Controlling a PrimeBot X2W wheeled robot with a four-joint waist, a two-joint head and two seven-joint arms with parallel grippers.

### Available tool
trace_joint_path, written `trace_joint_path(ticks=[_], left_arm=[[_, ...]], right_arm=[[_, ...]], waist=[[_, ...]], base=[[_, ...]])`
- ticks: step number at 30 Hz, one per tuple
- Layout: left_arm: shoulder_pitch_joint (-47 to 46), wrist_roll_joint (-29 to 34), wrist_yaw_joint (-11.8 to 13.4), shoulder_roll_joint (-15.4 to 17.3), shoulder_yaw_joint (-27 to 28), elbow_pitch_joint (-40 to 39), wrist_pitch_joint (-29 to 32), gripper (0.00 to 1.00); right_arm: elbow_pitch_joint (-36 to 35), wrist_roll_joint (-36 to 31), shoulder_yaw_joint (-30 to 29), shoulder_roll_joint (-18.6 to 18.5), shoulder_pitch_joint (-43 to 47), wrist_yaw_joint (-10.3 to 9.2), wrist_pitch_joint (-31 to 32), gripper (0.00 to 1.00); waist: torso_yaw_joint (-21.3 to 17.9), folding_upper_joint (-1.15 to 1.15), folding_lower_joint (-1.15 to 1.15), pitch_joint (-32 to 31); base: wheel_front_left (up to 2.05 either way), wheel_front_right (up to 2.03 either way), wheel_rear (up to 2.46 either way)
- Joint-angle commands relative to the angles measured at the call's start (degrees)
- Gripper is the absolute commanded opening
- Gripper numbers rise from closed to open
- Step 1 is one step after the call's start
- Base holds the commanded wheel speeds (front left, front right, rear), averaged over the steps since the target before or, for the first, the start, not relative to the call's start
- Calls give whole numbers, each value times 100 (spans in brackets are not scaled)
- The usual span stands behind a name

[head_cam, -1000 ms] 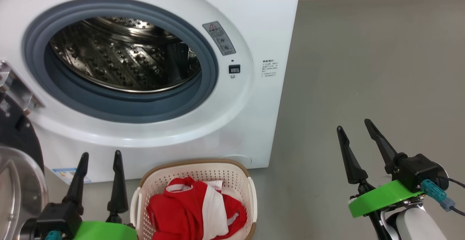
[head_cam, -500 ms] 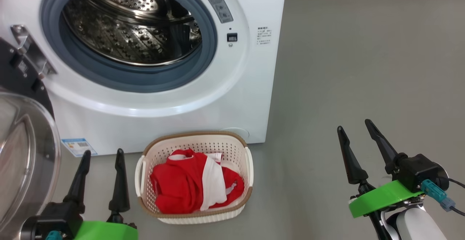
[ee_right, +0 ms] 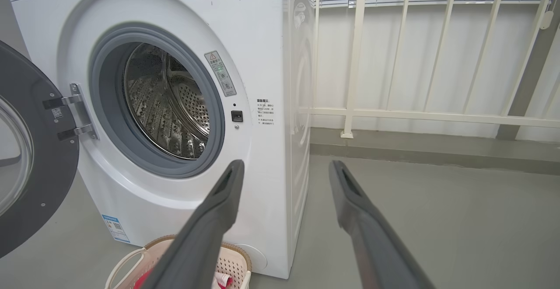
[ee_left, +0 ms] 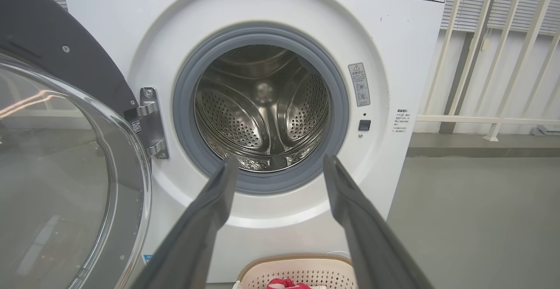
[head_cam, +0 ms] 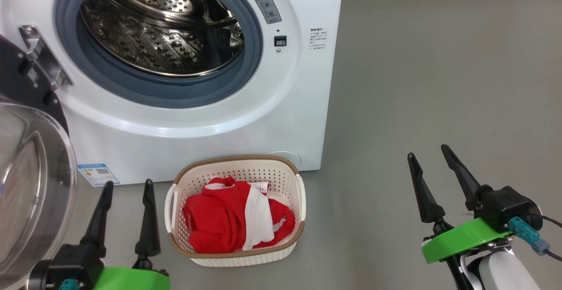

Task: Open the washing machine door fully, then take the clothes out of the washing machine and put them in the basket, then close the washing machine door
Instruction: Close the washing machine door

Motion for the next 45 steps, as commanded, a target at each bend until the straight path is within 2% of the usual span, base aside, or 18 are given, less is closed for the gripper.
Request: trace_joint_path(ticks=[1,8,14,45], left_arm=[[-58,-1,61,87,163,-185,-45,100],[-44,28,141,92,134,-202,-24,100],[-40,39,263,63,115,-330,11,100],[159,46,528,132,-14,-778,311,100]], right_arm=[[-132,-40,106,-42,-33,26,-37,100],[-144,-51,134,-41,-3,26,-37,100],[-193,-62,170,-65,6,26,-37,100],[-366,-118,474,-128,-18,26,-37,100]], waist=[[12,0,0,-10],[92,0,0,-20],[339,0,0,13],[2260,0,0,1]], base=[[0,0,0],[0,0,0],[0,0,0],[0,0,0]])
